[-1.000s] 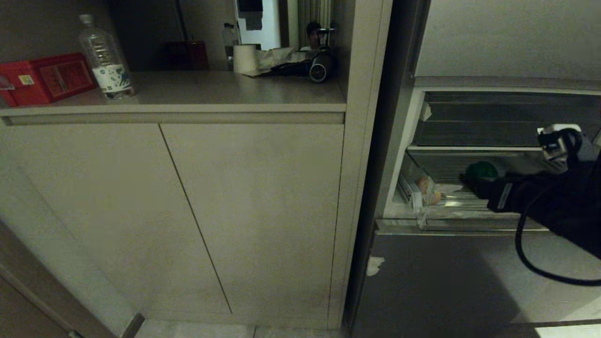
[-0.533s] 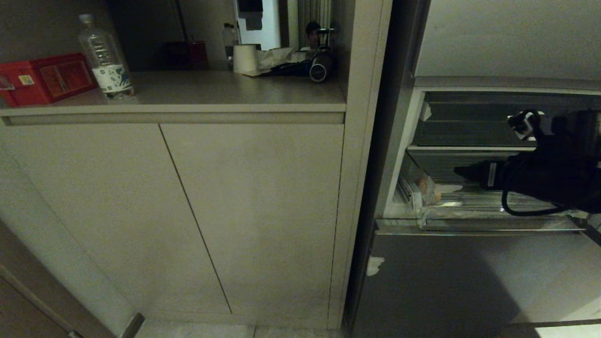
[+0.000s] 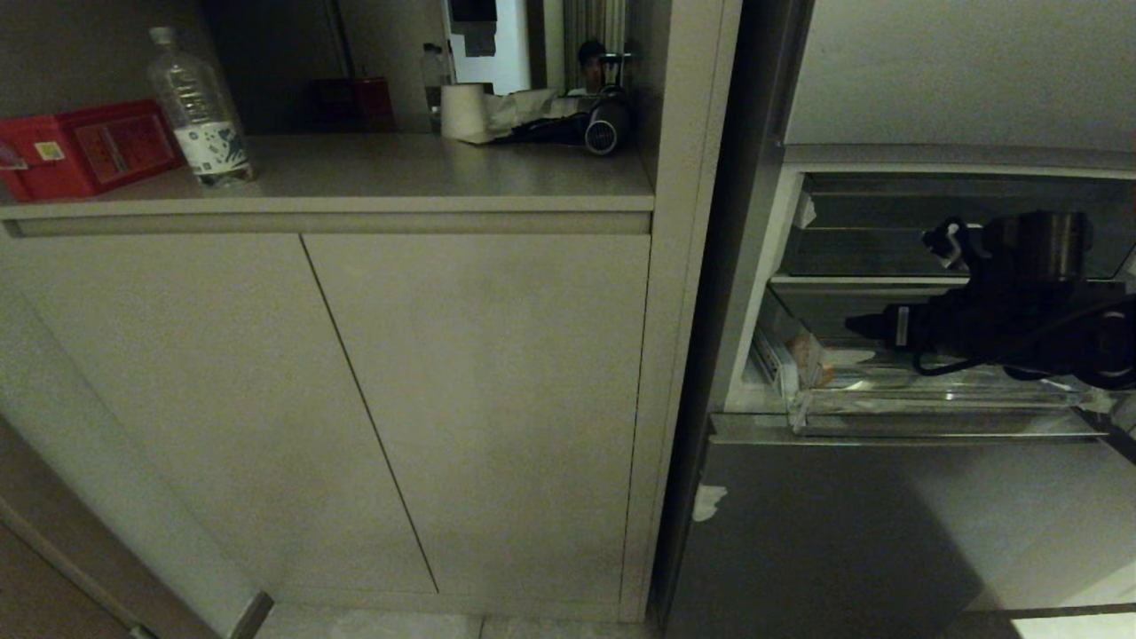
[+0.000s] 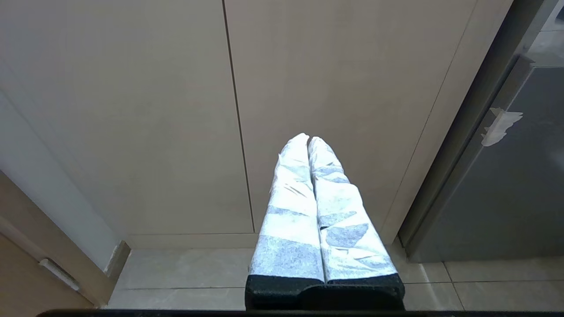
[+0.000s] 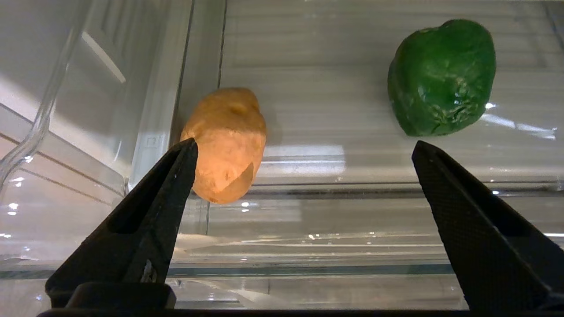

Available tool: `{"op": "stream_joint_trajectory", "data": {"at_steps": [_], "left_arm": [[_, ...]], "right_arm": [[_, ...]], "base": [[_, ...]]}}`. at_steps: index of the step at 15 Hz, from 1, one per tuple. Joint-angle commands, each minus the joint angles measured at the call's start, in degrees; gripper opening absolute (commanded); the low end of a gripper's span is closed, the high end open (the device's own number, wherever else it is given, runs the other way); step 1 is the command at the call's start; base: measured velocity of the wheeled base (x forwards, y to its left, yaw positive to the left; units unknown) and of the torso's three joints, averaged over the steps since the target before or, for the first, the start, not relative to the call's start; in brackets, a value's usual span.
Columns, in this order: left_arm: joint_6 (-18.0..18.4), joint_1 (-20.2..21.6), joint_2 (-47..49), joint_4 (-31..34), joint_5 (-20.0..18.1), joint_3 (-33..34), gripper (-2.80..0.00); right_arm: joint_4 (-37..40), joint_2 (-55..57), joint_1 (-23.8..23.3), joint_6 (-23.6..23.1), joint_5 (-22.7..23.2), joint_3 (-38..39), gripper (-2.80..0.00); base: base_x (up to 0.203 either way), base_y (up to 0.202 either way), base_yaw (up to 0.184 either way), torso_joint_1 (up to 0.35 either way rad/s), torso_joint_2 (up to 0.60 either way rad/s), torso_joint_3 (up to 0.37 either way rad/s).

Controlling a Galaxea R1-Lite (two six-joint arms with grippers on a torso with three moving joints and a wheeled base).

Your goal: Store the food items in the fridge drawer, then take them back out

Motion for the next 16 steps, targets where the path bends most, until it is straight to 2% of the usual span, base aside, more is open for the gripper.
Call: {"op": "stream_joint_trajectory", "data": {"at_steps": [1, 5, 12, 16], "left_arm": [[0.0, 0.0, 0.1, 0.0, -0.1, 0.0, -2.8], [0.0, 0.0, 0.1, 0.0, -0.1, 0.0, -2.8], [0.0, 0.0, 0.1, 0.0, 0.0, 0.0, -2.8], [0.0, 0.0, 0.1, 0.0, 0.0, 0.0, -2.8]], "right_arm": [[5.6, -0.8, -0.2, 0.0, 0.0, -1.5, 0.0], [21.3, -4.2, -0.4, -1.3, 0.1, -6.7, 0.0], [33.9, -9.0, -1.8, -1.8, -0.1, -8.3, 0.0], [37.9, -10.8, -1.8, -2.5, -0.1, -7.9, 0.0]], "base": [[0.0, 0.0, 0.0, 0.0, 0.0, 0.0], [0.0, 0.0, 0.0, 0.0, 0.0, 0.0], [0.0, 0.0, 0.0, 0.0, 0.0, 0.0], [0.0, 0.0, 0.0, 0.0, 0.0, 0.0]]}}
